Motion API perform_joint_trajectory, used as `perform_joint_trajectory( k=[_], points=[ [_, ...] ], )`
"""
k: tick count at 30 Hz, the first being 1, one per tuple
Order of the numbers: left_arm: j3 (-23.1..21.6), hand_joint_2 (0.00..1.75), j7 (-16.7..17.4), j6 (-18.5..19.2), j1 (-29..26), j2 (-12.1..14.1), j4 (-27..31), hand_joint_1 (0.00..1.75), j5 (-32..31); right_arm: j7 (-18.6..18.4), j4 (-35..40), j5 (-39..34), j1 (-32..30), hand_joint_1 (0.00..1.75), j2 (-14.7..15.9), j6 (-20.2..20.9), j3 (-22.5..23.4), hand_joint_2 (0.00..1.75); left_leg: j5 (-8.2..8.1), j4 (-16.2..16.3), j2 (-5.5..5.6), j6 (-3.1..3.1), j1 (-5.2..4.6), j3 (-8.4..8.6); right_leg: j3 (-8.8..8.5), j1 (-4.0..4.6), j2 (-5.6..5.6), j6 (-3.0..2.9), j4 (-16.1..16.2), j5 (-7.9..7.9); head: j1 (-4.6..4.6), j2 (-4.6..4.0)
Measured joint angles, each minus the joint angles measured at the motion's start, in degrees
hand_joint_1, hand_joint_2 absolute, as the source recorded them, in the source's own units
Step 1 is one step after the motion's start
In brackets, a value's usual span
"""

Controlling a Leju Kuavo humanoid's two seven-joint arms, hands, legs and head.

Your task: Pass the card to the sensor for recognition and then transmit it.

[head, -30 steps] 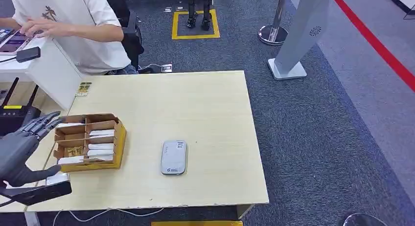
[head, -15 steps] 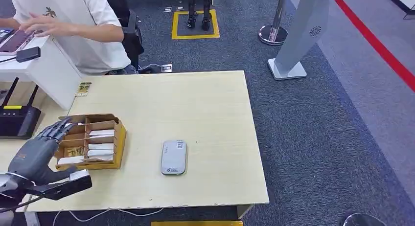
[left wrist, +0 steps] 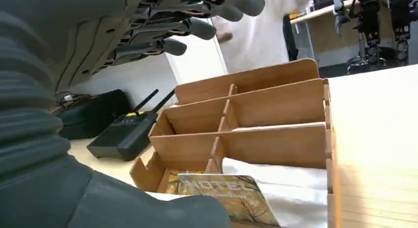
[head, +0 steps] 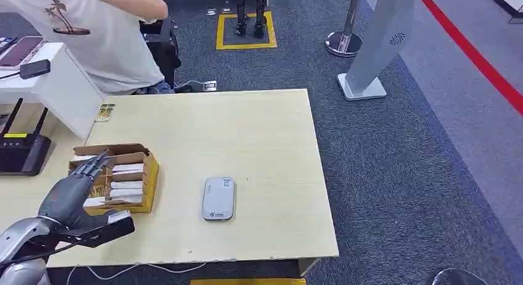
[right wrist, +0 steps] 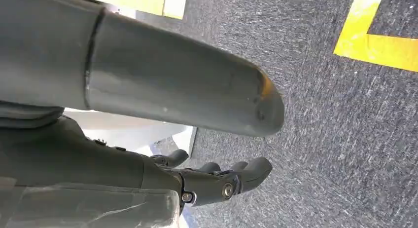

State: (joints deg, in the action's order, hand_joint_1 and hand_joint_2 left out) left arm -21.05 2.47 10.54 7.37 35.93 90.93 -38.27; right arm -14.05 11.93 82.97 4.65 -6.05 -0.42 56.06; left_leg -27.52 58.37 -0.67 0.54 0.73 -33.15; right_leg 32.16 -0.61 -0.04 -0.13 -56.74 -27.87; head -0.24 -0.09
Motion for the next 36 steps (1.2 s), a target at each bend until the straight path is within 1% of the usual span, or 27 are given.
perform_joint_trajectory(
  k=[4,8,12,15,18,21,29,32,36],
  points=[
    [-0.44,1.75,0.00,-0.24,0.76,-0.90,-0.96,0.00,-0.13,-0.07,0.00,0.33,0.05,0.00,0.00,0.02,-0.02,0.00,0.00,0.00,0.01,0.00,0.00,0.00,-0.01,0.00,0.00,0.00,0.00,0.00,0.00,0.00],
    [-1.22,1.75,0.92,0.83,1.60,-0.68,-1.42,0.00,2.08,-0.48,0.00,0.50,0.04,0.00,0.00,0.17,0.00,0.00,0.00,0.00,-0.01,0.00,0.00,0.00,-0.02,0.00,0.00,0.00,-0.01,0.00,0.00,0.00],
    [-1.44,1.75,2.64,3.14,1.66,1.62,-1.38,0.00,4.32,-0.52,0.00,0.50,-0.01,0.00,0.00,0.33,0.00,0.00,0.00,0.00,-0.02,0.00,0.02,0.00,-0.01,0.01,0.01,0.00,-0.01,0.00,0.00,0.00],
    [-1.51,1.75,3.83,5.01,1.24,4.83,-0.44,0.00,5.90,-0.55,0.00,0.48,-0.04,0.00,0.02,0.35,0.00,0.00,0.00,0.00,-0.02,0.00,0.05,-0.01,0.00,0.04,0.02,-0.01,-0.02,-0.01,-0.02,0.00],
    [-1.51,1.75,4.20,5.53,0.46,7.65,0.70,0.00,6.54,-0.68,0.00,0.39,-0.04,0.00,0.02,0.33,0.00,0.00,0.00,-0.01,-0.02,0.00,0.05,-0.01,0.00,0.04,0.02,-0.01,-0.02,-0.01,0.00,0.02],
    [-1.51,1.75,4.96,5.55,-0.56,9.51,1.88,0.00,6.34,-0.72,0.00,0.11,-0.08,0.00,0.02,0.33,0.00,0.00,0.00,-0.01,-0.01,0.00,0.05,-0.01,0.00,0.04,0.01,-0.02,-0.02,-0.01,0.00,0.00],
    [-1.51,1.75,5.40,6.08,-1.63,12.48,3.45,0.00,5.95,-0.83,-0.02,-0.11,-0.07,0.00,0.02,0.15,0.00,0.00,0.00,-0.01,0.00,0.00,0.04,-0.01,-0.03,0.03,0.00,-0.01,-0.01,-0.01,0.00,0.00],
    [-1.51,1.75,5.51,6.16,-1.80,13.03,3.85,0.00,6.01,-0.83,-0.02,-0.11,-0.07,0.00,0.02,0.15,0.00,0.00,0.00,-0.01,0.00,0.00,0.04,0.00,-0.03,0.03,0.00,-0.01,-0.01,-0.01,0.00,0.02],
    [-1.51,1.75,5.71,6.64,-1.75,12.85,3.85,0.00,5.75,-0.83,-0.02,0.00,-0.06,0.00,0.02,0.15,0.00,0.00,0.00,-0.01,0.01,0.00,0.04,0.00,-0.02,0.03,0.00,-0.01,-0.01,-0.01,0.00,0.00]
  ],
)
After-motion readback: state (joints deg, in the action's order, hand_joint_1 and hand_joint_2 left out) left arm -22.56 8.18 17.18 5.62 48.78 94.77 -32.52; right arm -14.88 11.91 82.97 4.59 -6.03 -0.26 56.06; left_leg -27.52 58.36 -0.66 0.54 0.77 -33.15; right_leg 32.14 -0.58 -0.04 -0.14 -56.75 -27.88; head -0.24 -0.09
